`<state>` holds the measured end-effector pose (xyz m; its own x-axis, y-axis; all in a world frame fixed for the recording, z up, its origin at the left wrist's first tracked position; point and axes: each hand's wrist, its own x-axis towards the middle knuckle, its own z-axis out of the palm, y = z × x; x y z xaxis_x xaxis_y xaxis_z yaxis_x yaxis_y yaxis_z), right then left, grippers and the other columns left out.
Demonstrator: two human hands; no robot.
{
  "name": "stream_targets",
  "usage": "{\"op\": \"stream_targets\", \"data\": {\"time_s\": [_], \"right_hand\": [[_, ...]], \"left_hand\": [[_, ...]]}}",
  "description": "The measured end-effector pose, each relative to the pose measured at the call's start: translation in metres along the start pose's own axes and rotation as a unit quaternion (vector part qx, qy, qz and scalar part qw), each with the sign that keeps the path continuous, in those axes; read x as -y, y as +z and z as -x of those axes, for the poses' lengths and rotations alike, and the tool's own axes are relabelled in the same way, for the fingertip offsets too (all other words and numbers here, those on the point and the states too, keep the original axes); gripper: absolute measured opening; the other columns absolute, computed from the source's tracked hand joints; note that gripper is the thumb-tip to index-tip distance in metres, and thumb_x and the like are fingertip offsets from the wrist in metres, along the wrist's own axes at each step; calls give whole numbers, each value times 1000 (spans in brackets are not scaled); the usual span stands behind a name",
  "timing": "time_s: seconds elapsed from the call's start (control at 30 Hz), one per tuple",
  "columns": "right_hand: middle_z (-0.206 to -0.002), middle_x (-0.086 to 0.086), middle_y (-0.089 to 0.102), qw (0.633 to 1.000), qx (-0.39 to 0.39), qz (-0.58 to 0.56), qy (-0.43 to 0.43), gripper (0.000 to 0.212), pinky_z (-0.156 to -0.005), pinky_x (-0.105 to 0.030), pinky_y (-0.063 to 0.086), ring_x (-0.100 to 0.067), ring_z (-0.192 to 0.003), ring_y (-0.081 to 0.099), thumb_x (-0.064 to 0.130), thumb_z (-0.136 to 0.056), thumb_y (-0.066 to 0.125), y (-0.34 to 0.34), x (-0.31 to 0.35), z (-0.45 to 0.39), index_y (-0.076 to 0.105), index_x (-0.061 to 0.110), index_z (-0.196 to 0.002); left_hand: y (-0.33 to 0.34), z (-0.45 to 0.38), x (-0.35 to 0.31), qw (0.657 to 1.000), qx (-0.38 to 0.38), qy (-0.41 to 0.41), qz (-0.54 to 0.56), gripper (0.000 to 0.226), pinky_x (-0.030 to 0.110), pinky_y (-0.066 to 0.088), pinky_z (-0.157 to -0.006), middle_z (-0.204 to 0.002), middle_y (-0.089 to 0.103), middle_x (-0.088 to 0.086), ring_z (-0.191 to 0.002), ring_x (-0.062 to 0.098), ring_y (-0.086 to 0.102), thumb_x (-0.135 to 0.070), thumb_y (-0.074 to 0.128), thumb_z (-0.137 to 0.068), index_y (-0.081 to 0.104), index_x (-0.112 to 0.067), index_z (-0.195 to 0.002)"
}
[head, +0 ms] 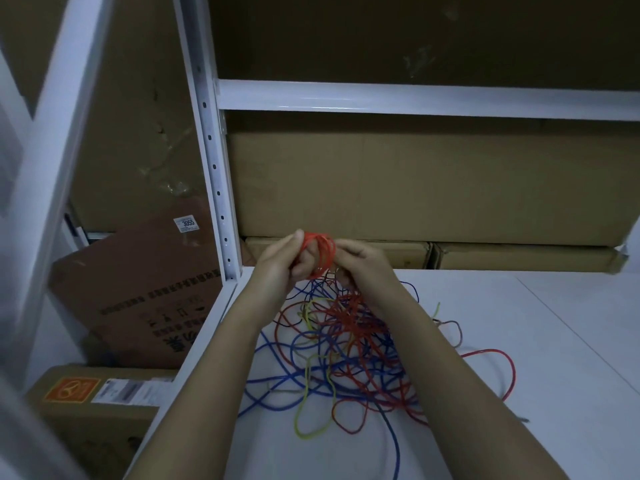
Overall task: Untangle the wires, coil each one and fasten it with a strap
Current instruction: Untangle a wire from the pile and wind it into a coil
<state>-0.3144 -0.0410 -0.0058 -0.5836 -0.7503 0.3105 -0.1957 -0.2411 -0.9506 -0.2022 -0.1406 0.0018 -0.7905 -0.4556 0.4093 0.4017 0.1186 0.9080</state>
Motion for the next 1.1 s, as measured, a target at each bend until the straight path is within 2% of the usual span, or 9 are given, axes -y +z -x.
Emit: {"op": "stream_targets", "data": {"time_s": [0.1,0.2,0.33,0.4,0.47,0.63,0.77,0.9,1.1], "right_hand": [[-60,-1,55,998,40,47,21,28,-44,-21,32,-9,-44,39,27,-96,56,1,-15,7,70,4,-91],[-59,0,59,990,65,123,1,23,-47,-18,36,-6,-43,43,26,-99,52,3,-25,14,71,15,-105],[-53,-3,55,960,113,254,-23,17,-49,-25,38,-13,-48,46,26,-100,49,7,-31,22,66,24,-103],[-53,2,51,935,135,323,-56,14,-48,-21,34,-13,-48,42,27,-99,49,8,-31,25,62,25,-101],[-54,4,53,923,119,350,-105,13,-47,-21,34,-13,-47,43,25,-96,49,9,-26,27,62,23,-96],[-56,1,51,944,23,287,-165,19,-52,-28,35,-18,-52,42,15,-93,57,0,-3,22,67,24,-81],[-63,2,61,954,-18,255,-155,6,-53,-26,41,-16,-55,48,11,-86,68,-12,15,13,72,15,-85],[-57,6,52,973,-50,188,-124,11,-50,-16,37,-4,-51,41,10,-78,77,-15,19,6,66,14,-77],[-56,-4,56,982,40,179,-48,23,-54,-23,41,-14,-51,48,23,-96,57,-17,4,10,64,10,-77]], "left_hand": [[-4,-4,-1,998,-66,15,0,46,16,32,-56,-48,34,-8,-49,9,27,-25,25,-106,40,-12,-64],[-9,-12,0,989,-146,19,4,35,18,38,-66,-50,52,-8,-52,7,38,-17,25,-106,51,-5,-87],[-5,-20,2,982,-185,25,-32,23,13,43,-66,-90,68,-2,-52,2,49,-11,23,-105,45,-3,-111],[0,-20,5,976,-171,40,-130,18,11,44,-70,-98,66,-3,-55,1,53,-12,23,-105,39,-7,-112],[3,-18,10,964,-141,50,-221,14,22,47,-77,-99,65,0,-62,10,56,-13,25,-105,39,-10,-107],[-1,-6,21,927,-39,36,-372,24,39,43,-70,-82,54,4,-72,19,53,-26,31,-104,45,-7,-97],[0,-3,16,938,-4,27,-346,30,33,38,-68,-73,50,-3,-65,6,46,-27,34,-104,52,-8,-91],[0,0,8,962,10,8,-271,31,27,38,-66,-64,47,-12,-61,4,44,-22,36,-104,55,-13,-80],[1,-1,-3,989,-25,-13,-144,30,22,38,-69,-69,39,-1,-67,11,39,-19,38,-103,46,-12,-75]]}}
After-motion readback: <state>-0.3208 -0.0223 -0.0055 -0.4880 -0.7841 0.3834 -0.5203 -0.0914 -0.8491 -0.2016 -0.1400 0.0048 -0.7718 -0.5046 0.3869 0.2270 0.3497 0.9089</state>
